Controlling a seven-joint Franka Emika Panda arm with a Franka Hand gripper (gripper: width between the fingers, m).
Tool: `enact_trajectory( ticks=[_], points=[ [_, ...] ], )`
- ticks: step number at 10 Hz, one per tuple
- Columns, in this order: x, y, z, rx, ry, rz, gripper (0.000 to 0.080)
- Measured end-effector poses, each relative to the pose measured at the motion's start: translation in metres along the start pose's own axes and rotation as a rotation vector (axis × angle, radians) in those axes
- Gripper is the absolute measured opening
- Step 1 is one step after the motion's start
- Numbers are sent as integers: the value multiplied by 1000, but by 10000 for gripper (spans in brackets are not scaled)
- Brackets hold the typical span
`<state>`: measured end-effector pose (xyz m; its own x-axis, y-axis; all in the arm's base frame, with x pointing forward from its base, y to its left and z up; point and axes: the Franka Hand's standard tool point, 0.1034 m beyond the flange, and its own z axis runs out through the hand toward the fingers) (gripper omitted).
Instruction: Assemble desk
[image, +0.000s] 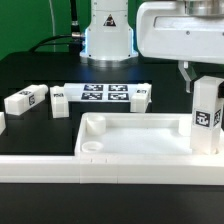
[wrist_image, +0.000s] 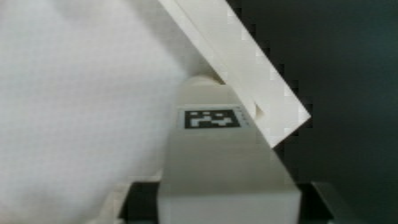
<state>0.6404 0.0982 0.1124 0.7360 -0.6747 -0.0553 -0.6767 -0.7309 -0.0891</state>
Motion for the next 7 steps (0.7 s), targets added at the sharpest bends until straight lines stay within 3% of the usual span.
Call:
enact_trajectory(
  ticks=[2, 5, 6, 7],
  points=[
    [-2, -1, 1, 3, -9, 221, 291],
    [-4, -2, 1, 9, -17, 348, 313],
    [-4, -2, 1, 9, -17, 291, 494],
    [-7, -2, 1, -4, -29, 263, 494]
  ],
)
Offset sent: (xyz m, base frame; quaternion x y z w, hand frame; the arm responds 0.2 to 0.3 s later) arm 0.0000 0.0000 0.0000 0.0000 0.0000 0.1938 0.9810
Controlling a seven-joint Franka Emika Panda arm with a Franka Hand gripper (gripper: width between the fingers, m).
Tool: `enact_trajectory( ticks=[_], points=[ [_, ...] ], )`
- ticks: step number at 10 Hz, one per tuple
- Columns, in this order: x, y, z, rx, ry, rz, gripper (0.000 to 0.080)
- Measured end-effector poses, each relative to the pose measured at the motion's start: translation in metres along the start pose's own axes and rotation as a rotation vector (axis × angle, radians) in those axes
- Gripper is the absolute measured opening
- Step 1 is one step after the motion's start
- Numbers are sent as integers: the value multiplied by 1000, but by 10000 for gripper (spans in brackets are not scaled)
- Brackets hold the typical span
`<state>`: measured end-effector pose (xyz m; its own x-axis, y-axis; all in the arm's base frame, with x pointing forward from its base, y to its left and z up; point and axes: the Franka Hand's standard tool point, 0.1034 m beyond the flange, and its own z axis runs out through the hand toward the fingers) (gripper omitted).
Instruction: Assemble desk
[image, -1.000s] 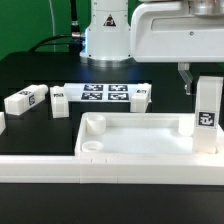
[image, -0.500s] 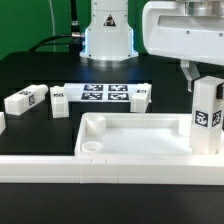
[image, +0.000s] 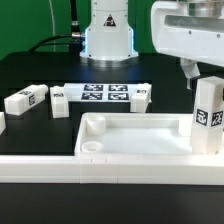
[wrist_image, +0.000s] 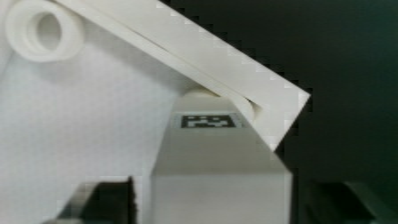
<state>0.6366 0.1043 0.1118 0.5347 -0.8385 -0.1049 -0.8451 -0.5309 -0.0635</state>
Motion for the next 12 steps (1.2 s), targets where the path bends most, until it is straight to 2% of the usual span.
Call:
enact_trajectory(
  ticks=[1, 2, 6, 7, 9, 12],
  points=[
    [-2, -1, -1, -2, -2, -39, 619],
    [-1, -1, 0, -2, -2, -145, 640],
    [-1, -1, 0, -2, -2, -414, 649],
    [-1, 1, 0, -16, 2, -546, 649],
    [-5, 1, 0, -64, 22, -766, 649],
    [-5, 2, 1, -72, 15, -1050, 649]
  ],
)
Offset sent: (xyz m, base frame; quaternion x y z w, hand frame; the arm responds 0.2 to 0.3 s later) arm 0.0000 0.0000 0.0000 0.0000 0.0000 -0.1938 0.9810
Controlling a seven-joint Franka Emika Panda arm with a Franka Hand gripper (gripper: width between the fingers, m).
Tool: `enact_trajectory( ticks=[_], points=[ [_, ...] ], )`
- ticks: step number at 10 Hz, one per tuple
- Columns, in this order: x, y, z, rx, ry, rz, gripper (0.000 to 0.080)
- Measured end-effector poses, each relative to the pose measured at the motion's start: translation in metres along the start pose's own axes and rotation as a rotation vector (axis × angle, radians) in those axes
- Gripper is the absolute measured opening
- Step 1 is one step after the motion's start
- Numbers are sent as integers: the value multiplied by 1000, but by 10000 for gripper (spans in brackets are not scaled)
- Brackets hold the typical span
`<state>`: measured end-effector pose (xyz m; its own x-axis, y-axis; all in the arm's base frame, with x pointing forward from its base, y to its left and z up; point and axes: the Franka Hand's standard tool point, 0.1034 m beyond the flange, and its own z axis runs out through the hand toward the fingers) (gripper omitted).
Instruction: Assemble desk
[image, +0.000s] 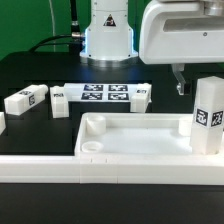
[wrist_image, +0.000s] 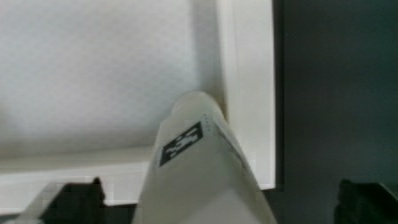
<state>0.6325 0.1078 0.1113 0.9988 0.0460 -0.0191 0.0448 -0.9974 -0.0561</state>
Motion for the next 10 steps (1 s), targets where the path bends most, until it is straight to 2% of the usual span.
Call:
enact_trajectory(
  ticks=[3, 4, 6, 8, 9, 10],
  points=[
    [1, 1, 0, -7, 0, -226, 649],
    [1, 3, -1, -11, 1, -382, 649],
    [1, 4, -1, -12, -1, -445, 621],
    [1, 4, -1, -11, -1, -442, 337],
    [1, 5, -1, -12, 0, -426, 337],
    [1, 5, -1, -12, 0, -410, 289]
  ],
)
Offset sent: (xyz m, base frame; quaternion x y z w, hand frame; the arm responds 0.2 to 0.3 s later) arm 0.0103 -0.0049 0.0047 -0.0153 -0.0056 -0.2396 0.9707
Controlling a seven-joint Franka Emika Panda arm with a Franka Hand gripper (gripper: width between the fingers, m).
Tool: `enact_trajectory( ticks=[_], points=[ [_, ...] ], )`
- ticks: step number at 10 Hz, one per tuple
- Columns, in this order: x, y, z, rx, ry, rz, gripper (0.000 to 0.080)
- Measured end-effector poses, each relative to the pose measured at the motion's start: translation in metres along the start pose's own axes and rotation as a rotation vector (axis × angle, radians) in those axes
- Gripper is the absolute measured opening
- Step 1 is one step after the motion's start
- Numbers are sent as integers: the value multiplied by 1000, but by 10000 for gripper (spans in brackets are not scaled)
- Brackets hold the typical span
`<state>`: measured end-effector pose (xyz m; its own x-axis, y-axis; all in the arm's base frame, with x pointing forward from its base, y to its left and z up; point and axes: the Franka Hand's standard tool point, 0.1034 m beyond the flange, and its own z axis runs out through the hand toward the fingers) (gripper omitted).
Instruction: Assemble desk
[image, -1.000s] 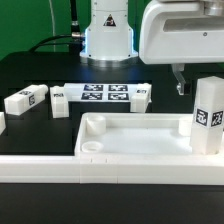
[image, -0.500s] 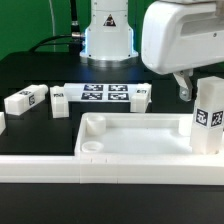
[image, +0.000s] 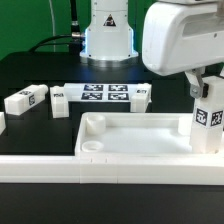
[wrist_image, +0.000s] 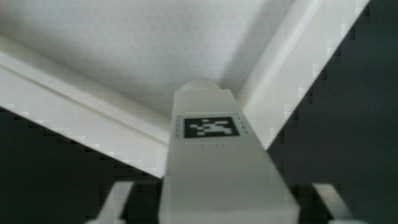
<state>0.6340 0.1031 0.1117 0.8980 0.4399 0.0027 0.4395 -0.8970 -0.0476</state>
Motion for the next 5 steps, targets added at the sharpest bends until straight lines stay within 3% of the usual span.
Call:
enact_trajectory(
  ticks=[2, 5],
  points=[
    [0, 0, 0, 6, 6, 96, 289],
    [1, 3, 0, 38, 23, 454, 289]
  ],
)
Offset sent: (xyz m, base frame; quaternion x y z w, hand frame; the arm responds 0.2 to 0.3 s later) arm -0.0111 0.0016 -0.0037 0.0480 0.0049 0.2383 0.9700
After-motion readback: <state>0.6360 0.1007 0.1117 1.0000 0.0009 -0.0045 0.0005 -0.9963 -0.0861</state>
